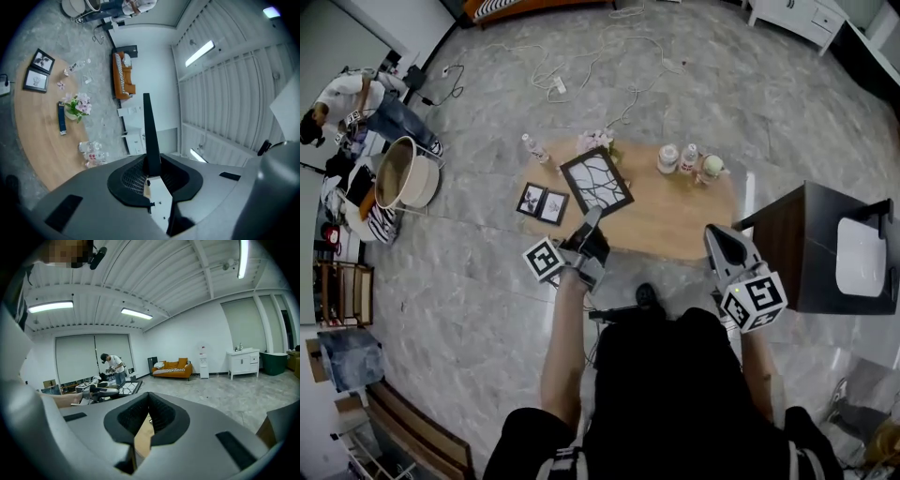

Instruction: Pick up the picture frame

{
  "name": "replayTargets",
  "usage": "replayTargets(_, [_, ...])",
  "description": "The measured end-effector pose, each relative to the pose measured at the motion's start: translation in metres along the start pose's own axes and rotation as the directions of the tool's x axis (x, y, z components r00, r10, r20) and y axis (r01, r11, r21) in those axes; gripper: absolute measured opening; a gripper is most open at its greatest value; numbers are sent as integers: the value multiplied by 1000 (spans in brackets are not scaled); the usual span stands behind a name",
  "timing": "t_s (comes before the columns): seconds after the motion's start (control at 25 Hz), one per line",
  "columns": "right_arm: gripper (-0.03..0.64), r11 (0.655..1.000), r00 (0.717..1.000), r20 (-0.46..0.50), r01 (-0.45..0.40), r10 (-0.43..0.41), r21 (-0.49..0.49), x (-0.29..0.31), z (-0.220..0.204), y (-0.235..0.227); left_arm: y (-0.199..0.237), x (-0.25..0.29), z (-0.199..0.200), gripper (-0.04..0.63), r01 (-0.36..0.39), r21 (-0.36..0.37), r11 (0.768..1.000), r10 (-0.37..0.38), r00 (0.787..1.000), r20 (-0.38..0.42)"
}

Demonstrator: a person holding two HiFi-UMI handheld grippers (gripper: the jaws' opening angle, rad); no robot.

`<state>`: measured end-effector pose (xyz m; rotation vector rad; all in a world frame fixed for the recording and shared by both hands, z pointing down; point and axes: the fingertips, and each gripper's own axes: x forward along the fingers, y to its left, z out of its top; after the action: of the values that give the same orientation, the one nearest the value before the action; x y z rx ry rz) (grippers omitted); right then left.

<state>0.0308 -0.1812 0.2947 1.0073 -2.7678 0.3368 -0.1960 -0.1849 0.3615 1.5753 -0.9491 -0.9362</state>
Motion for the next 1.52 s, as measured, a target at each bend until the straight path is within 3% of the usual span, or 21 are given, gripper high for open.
replayTargets(0.16, [12, 1000, 999, 24, -24, 24, -4, -25, 3, 0, -43, -19, -16, 74, 12, 14, 1000, -13, 998, 67])
replayTargets(0.36, [12, 997, 997, 29, -74, 75, -37, -88, -13, 11, -82, -61, -88, 74, 15, 39, 999, -19, 995, 101])
replayTargets(0.48, [12, 994, 995, 26, -96, 98, -45, -99, -4, 14, -102, -70, -106, 74, 5, 28, 1000, -8, 992, 128])
replayTargets(0.92, [12, 973, 975, 22, -219, 221, -77, -170, -16, 34, -134, -116, -226, 74, -23, 12, 1000, 20, 988, 152])
replayTargets(1.16, [12, 956, 961, 17, -273, 277, -105, -190, -8, 42, -158, -121, -255, 74, 1, 29, 1000, -6, 982, 188])
replayTargets(1.52, [12, 940, 948, 40, -306, 315, -149, -204, 10, 62, -176, -124, -275, 74, 50, 26, 998, -54, 982, 182])
